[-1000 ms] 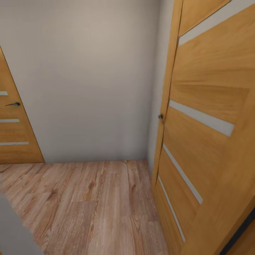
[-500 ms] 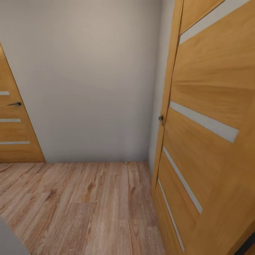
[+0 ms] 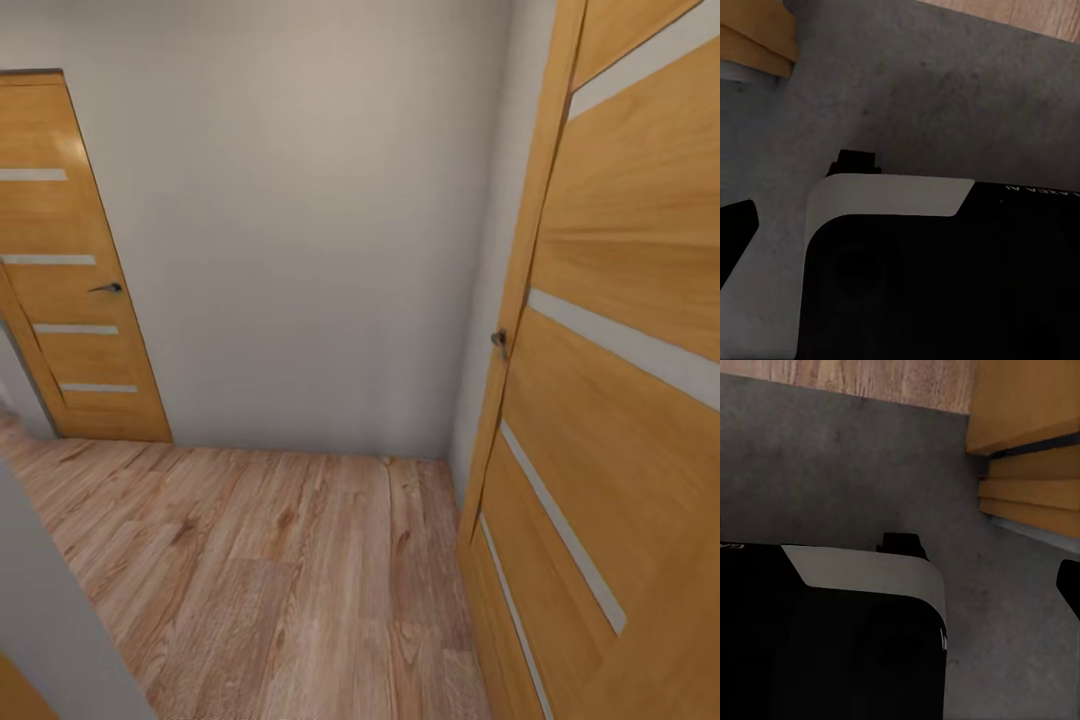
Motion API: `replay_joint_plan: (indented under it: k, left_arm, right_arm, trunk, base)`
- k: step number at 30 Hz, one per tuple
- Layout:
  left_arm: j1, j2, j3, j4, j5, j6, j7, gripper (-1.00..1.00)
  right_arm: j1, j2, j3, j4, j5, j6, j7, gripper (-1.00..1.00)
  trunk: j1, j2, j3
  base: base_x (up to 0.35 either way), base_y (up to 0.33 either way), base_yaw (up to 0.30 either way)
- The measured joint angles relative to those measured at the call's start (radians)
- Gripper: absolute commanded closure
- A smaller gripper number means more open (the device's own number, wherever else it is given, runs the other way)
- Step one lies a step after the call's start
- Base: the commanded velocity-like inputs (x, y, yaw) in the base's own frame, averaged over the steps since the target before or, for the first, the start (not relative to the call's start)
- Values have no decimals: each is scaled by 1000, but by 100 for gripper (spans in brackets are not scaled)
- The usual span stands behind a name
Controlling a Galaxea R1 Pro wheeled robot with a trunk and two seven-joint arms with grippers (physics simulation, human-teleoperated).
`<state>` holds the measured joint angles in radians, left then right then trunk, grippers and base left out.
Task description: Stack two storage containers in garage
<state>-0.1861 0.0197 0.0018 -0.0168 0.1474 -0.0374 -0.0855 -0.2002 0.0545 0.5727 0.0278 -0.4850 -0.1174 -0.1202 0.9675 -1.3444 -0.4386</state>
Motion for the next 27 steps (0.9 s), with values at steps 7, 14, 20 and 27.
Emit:
replay_joint_plan:
  k: [7,14,20,27]
  left_arm:
    - [0,0,-3,0,-5,0,0,-100]
    - [0,0,-3,0,-6,-1,0,-100]
    - [0,0,-3,0,-4,-1,0,-100]
    - [0,0,-1,0,-1,0,0,-100]
  right_arm:
    - [0,0,0,0,0,0,0,-100]
    - [0,0,0,0,0,0,0,-100]
    - [0,0,0,0,0,0,0,-100]
    - [0,1,0,0,0,0,0,-100]
  trunk:
    - [0,0,0]
    - [0,0,0]
    - [0,0,0]
    - [0,0,0]
  base:
    - [110,0,13]
    - [101,0,0]
    - [3,0,0]
    - [24,0,0]
